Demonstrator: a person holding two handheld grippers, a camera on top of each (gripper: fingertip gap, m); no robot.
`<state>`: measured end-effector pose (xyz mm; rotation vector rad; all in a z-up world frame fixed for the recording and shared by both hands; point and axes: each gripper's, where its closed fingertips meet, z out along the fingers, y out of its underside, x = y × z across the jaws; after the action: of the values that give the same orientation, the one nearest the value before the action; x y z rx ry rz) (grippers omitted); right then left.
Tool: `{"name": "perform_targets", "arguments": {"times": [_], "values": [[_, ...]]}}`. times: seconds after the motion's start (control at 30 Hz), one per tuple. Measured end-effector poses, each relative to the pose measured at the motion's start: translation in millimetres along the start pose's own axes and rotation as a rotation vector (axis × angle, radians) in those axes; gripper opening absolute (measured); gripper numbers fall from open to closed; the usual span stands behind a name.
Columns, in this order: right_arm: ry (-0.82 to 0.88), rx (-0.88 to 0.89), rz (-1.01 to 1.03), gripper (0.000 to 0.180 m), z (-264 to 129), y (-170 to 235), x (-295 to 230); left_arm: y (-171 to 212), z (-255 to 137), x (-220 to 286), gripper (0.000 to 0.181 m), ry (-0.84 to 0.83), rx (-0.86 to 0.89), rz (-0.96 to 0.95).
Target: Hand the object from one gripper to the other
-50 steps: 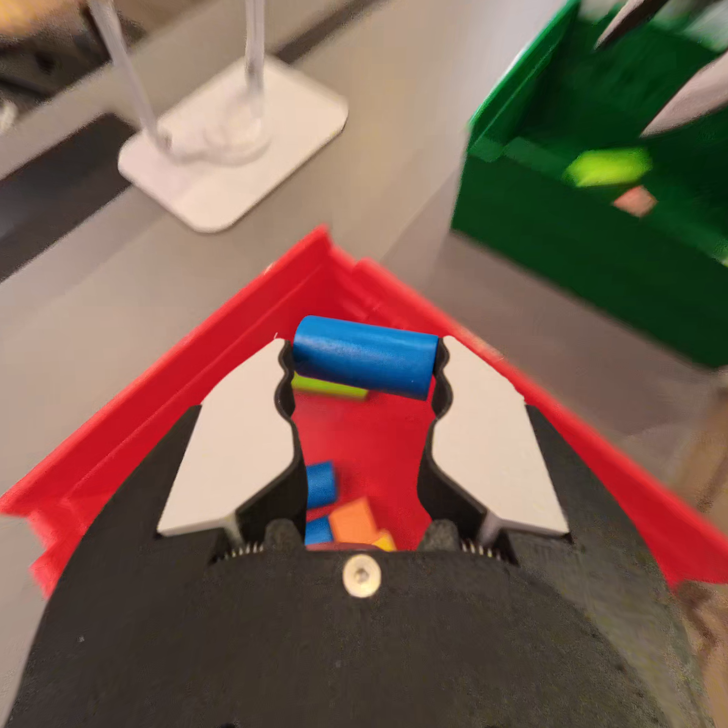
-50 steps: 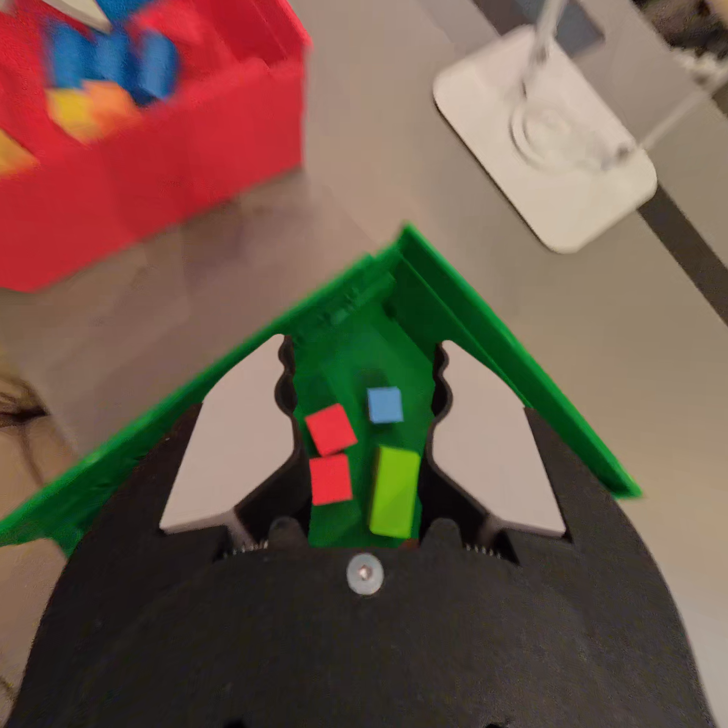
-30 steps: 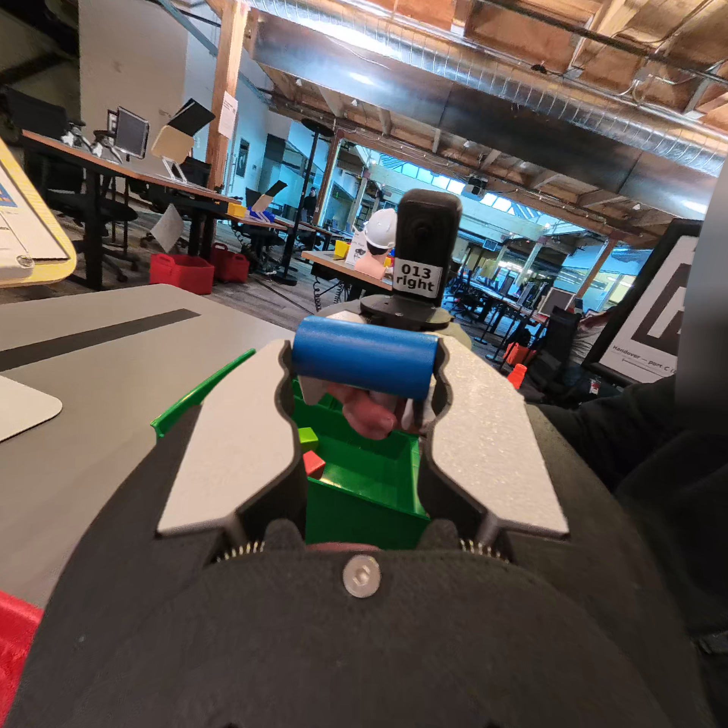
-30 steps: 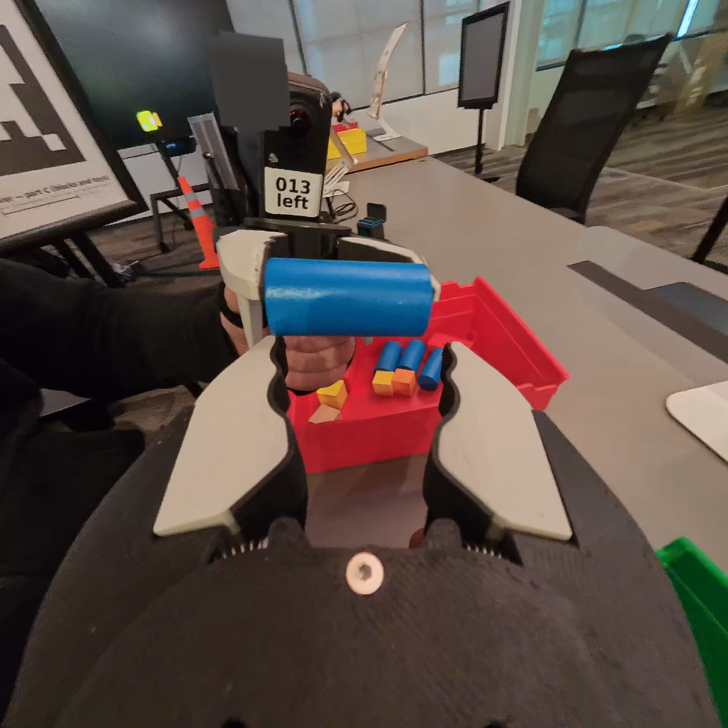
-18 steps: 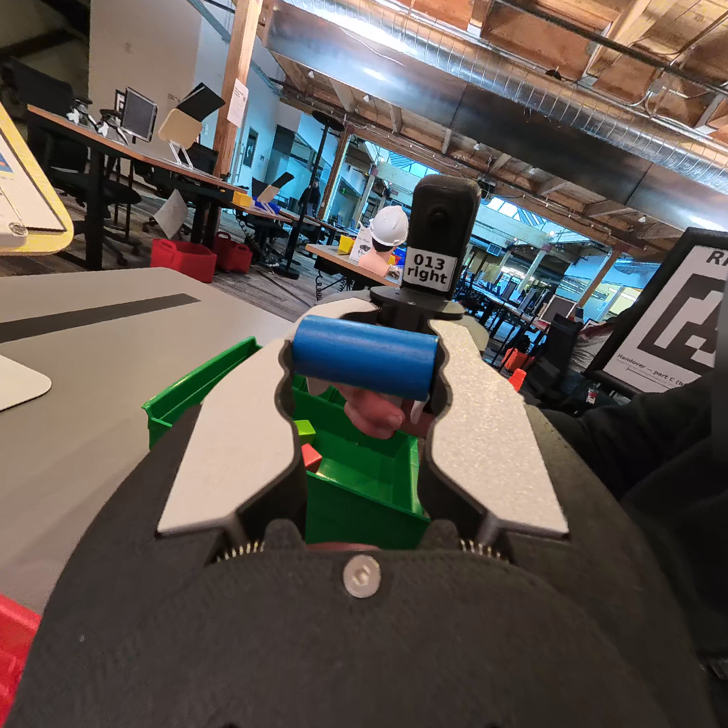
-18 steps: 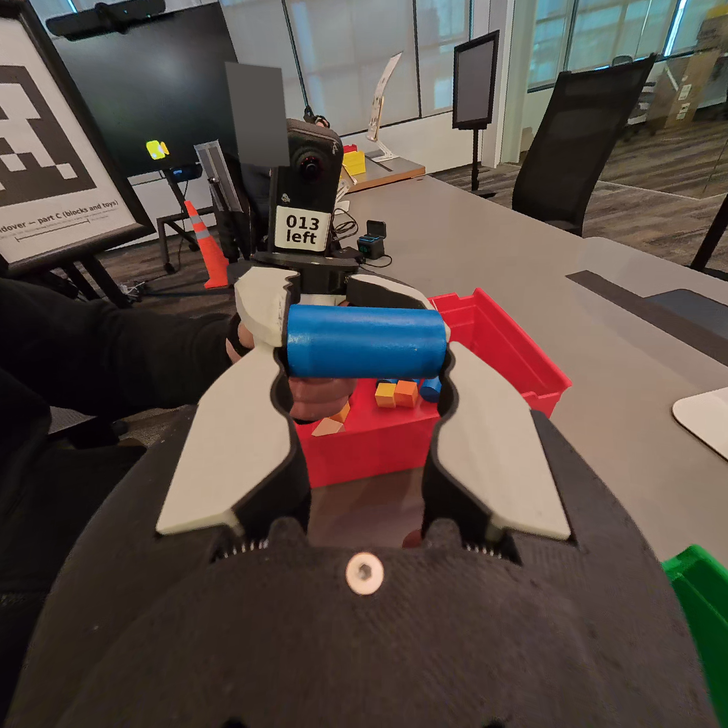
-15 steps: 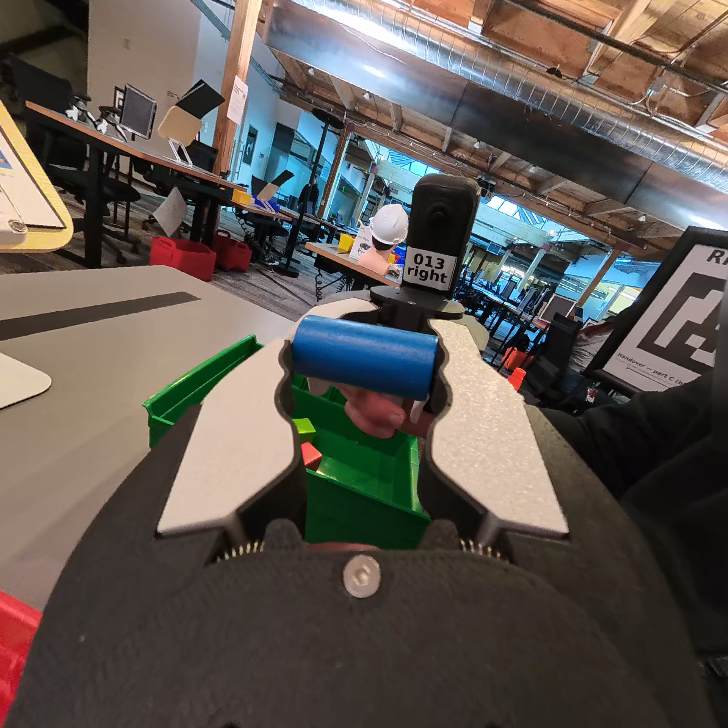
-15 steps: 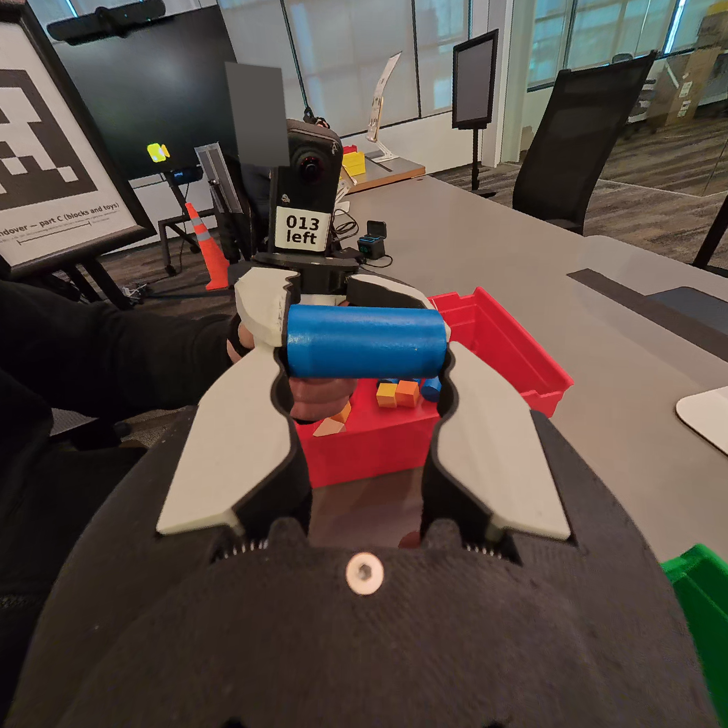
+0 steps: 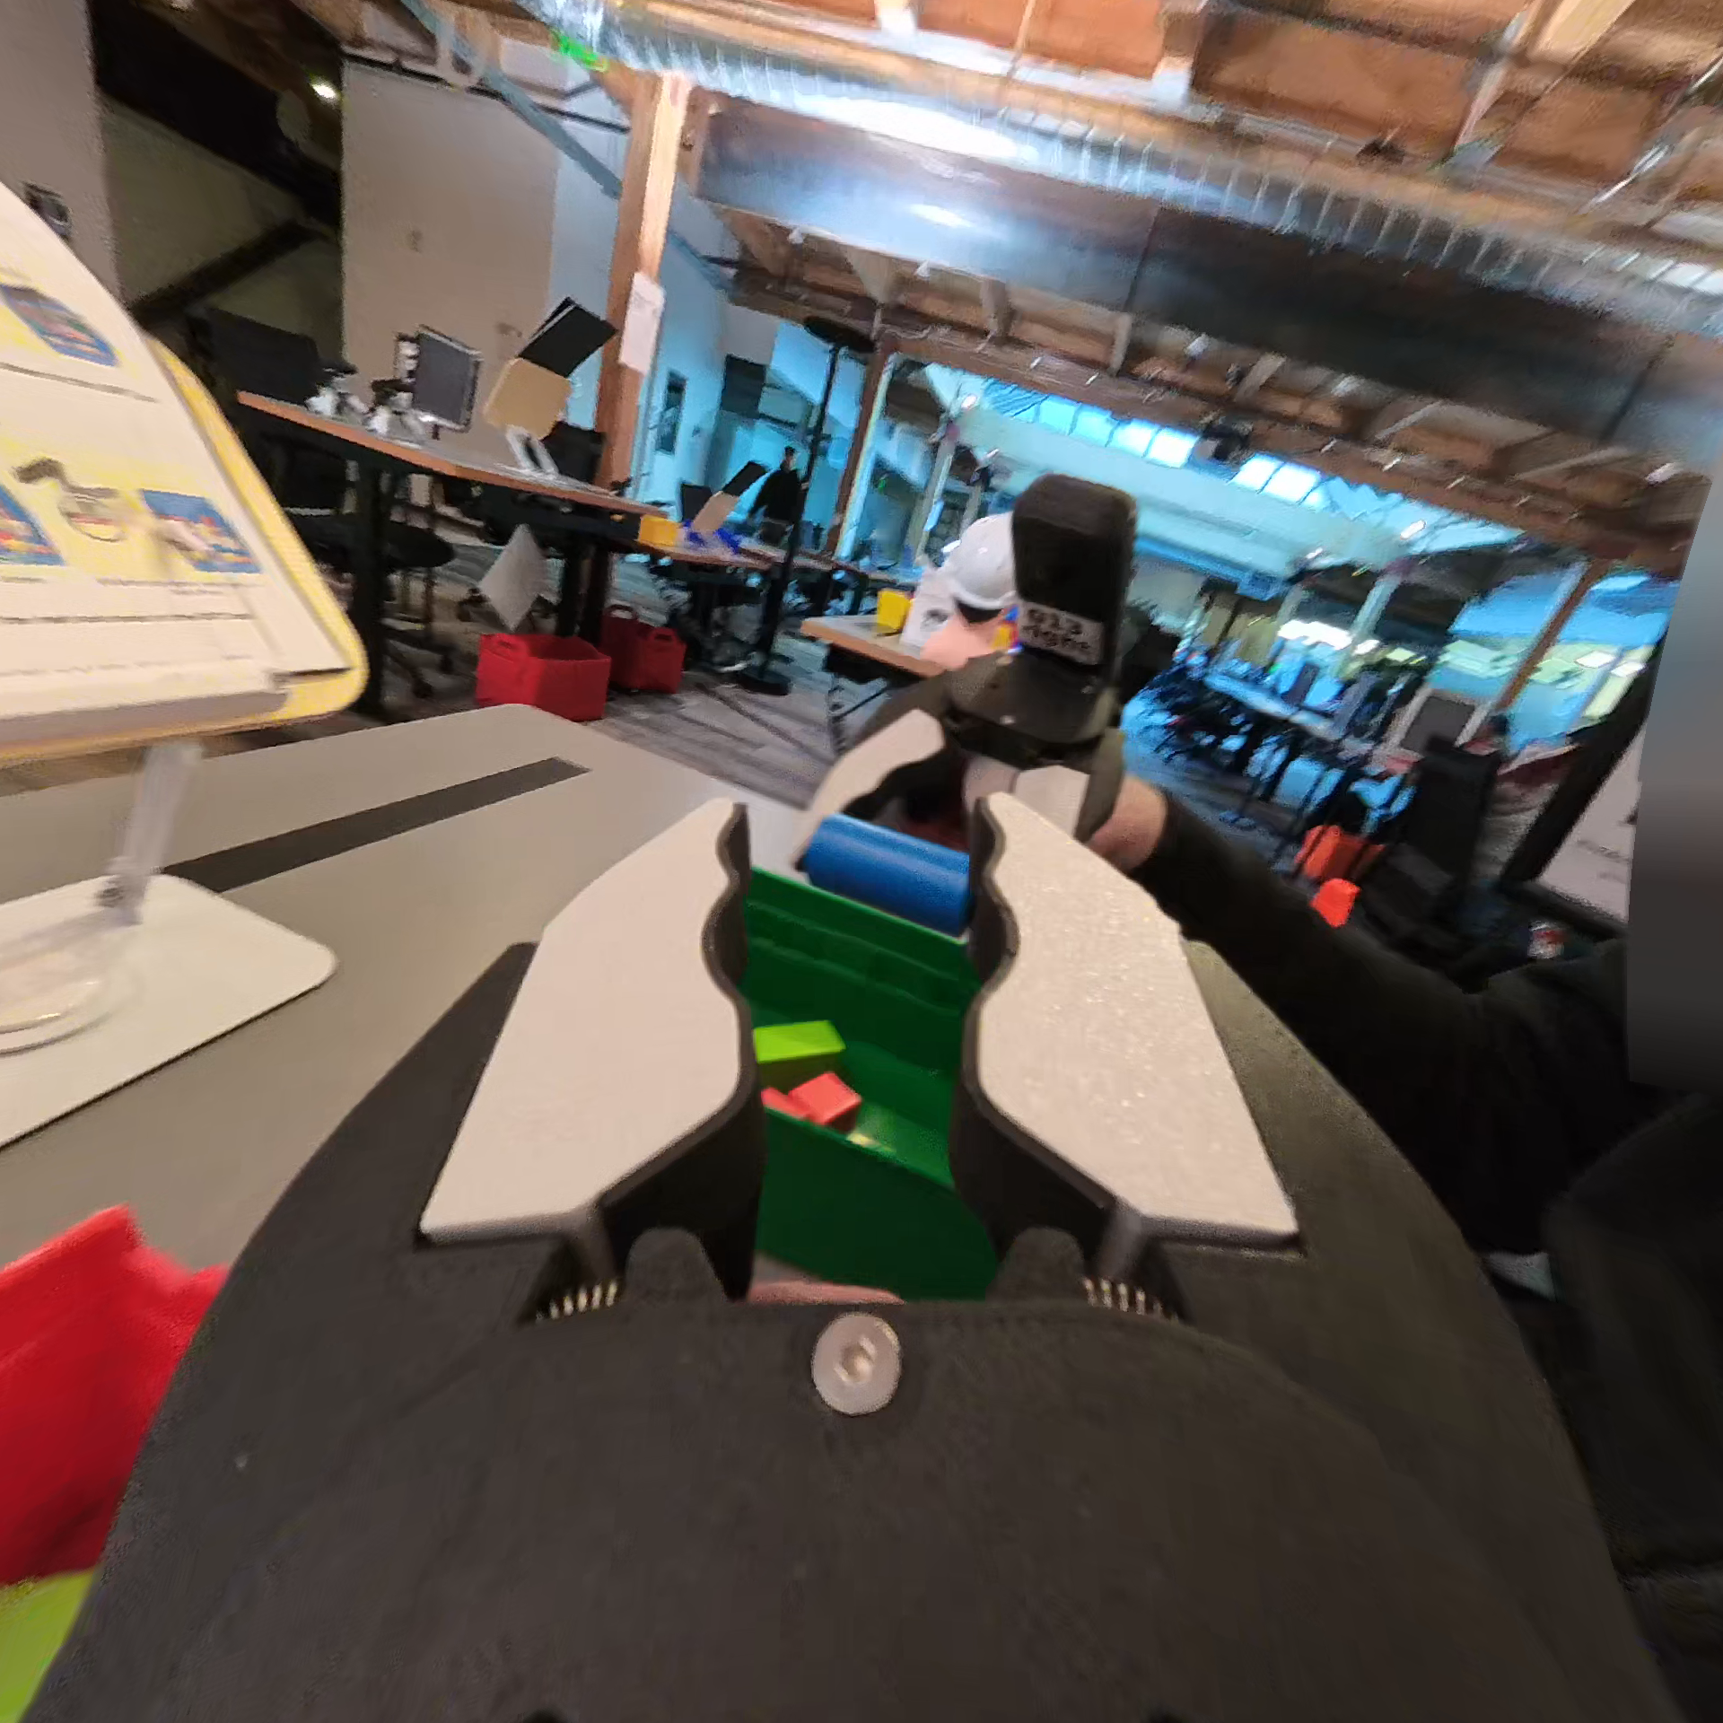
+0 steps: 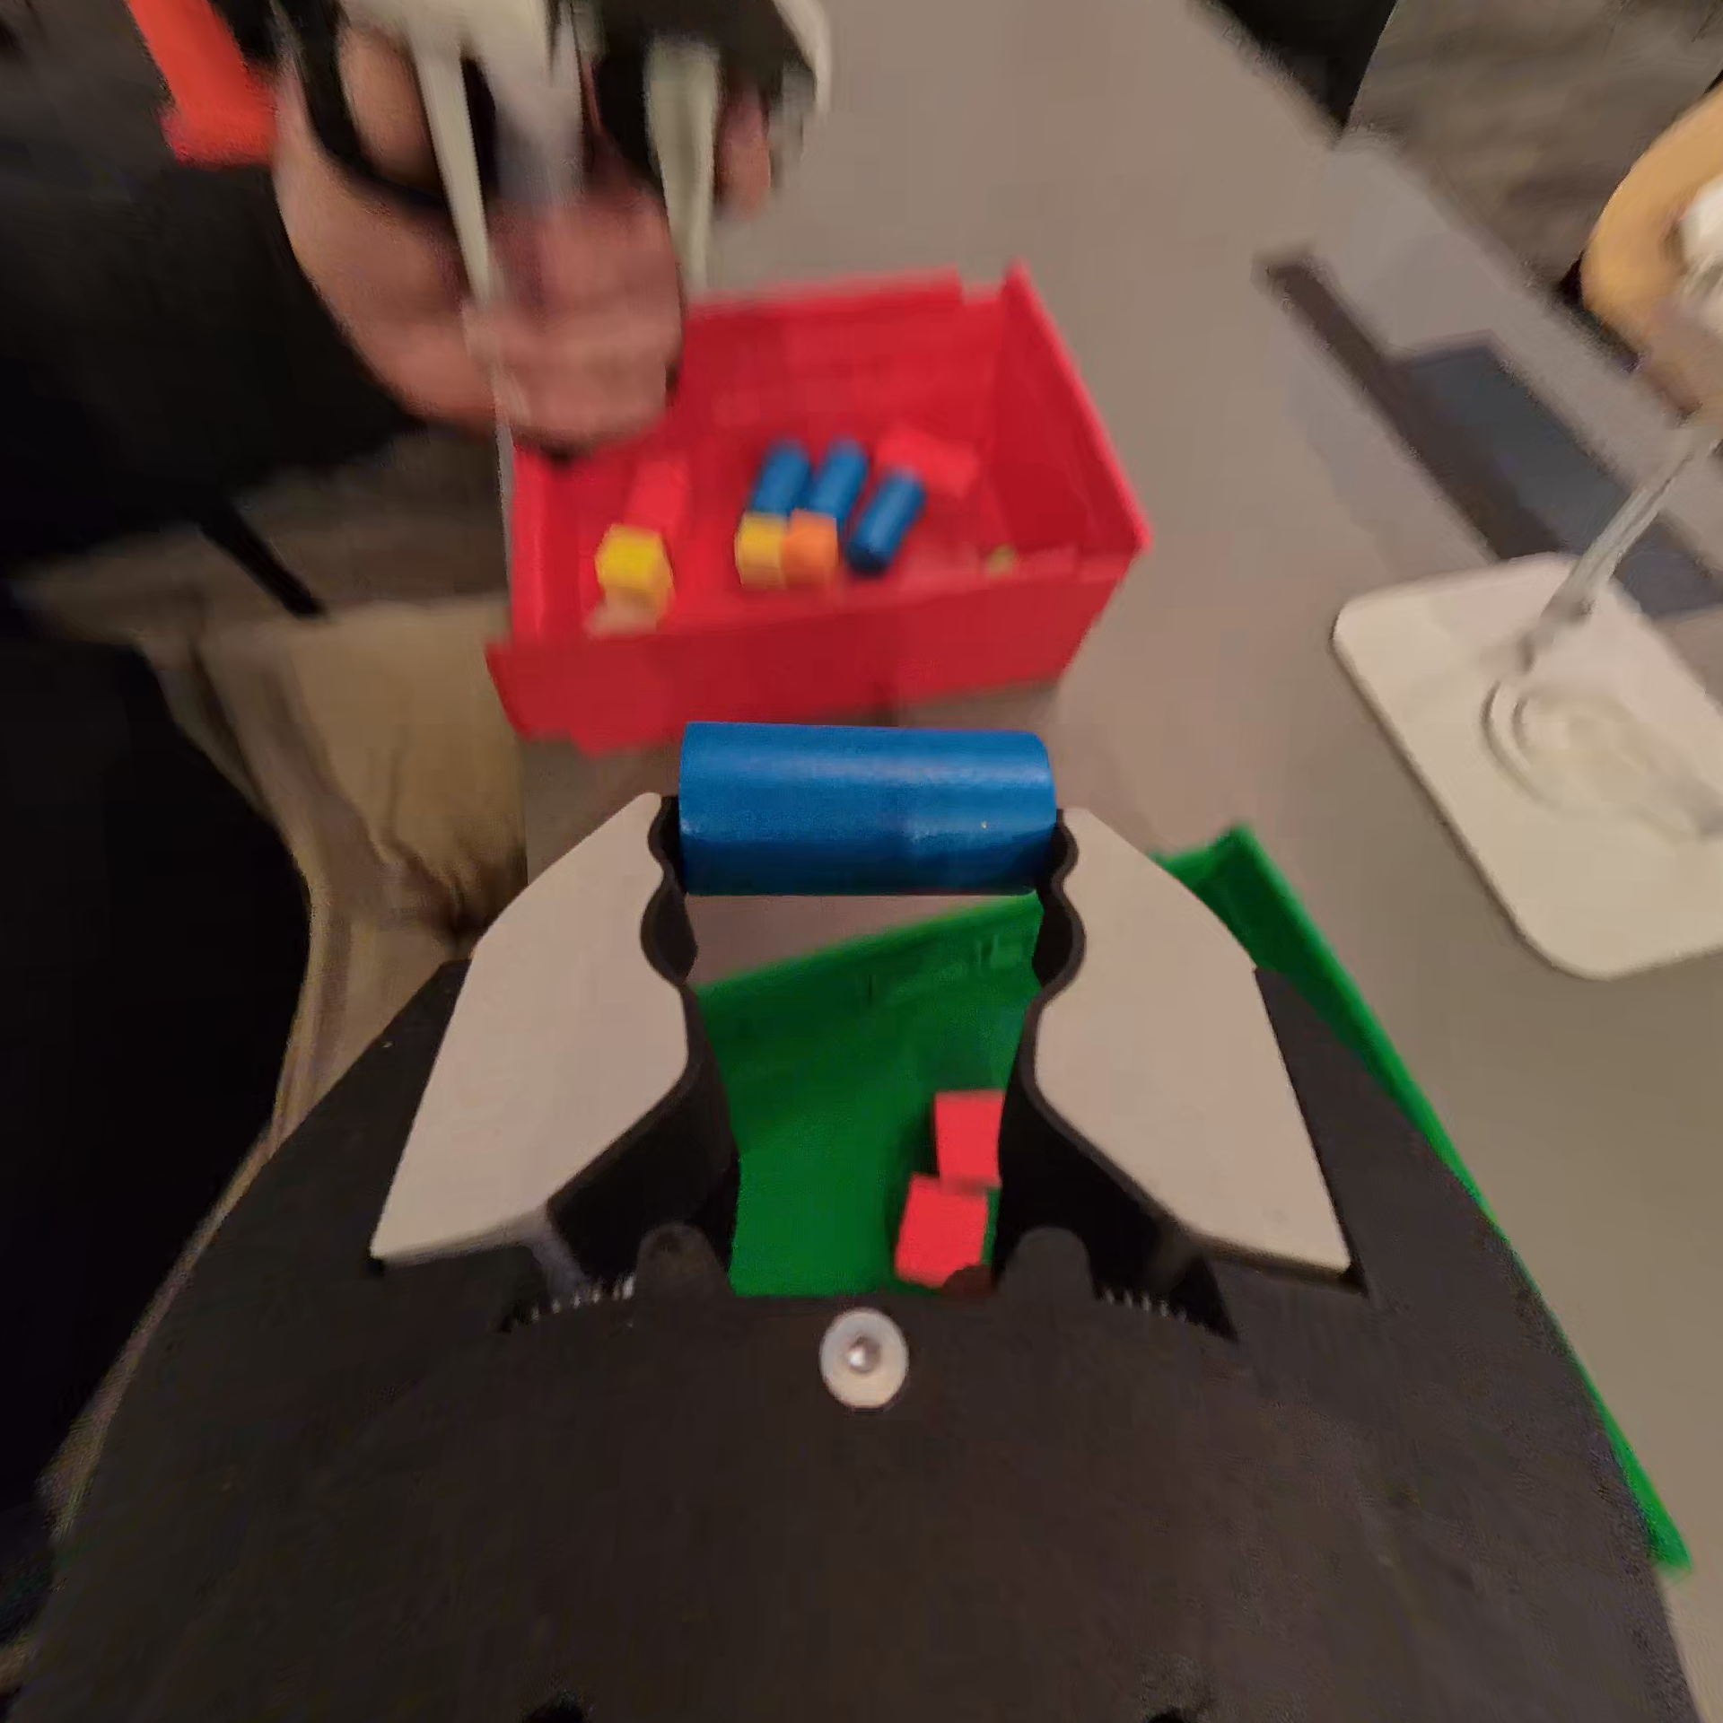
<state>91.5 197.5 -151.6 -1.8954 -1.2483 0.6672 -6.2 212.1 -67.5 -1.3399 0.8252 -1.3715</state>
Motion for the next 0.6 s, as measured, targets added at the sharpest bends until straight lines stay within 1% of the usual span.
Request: {"name": "perform_targets", "arguments": {"times": [0.07,0.1,0.17,0.23,0.3,0.37,0.43,0.57,0.6], "values": [[0.009,-0.168,-0.041,0.072,1.8,34.9,3.5,2.7,-4.8,-10.0,0.025,-0.056,-0.047,0.069],[0.02,-0.253,-0.06,0.072,4.3,52.2,6.0,3.1,-7.4,-14.6,0.02,-0.079,-0.062,0.095],[0.014,-0.433,-0.085,0.072,11.6,87.6,7.0,4.9,-11.7,-22.4,0.015,-0.112,-0.101,0.129],[-0.027,-0.553,-0.115,0.072,21.7,112.4,0.6,8.9,-16.5,-34.0,0.015,-0.156,-0.156,0.137],[-0.071,-0.635,-0.13,0.072,32.4,128.1,-7.8,14.9,-23.5,-47.4,0.018,-0.202,-0.225,0.158],[-0.114,-0.69,-0.122,0.072,41.8,138.3,-16.1,30.5,-34.6,-69.2,0.028,-0.281,-0.355,0.202],[-0.135,-0.746,-0.125,0.072,48.4,149.6,-20.0,43.9,-47.2,-90.6,0.037,-0.353,-0.443,0.235],[-0.144,-0.832,-0.129,0.072,56.1,169.1,-20.3,80.9,-64.0,-127.1,0.05,-0.426,-0.593,0.204],[-0.147,-0.846,-0.132,0.072,57.6,172.1,-20.9,95.3,-67.3,-134.2,0.057,-0.433,-0.66,0.201]]}}
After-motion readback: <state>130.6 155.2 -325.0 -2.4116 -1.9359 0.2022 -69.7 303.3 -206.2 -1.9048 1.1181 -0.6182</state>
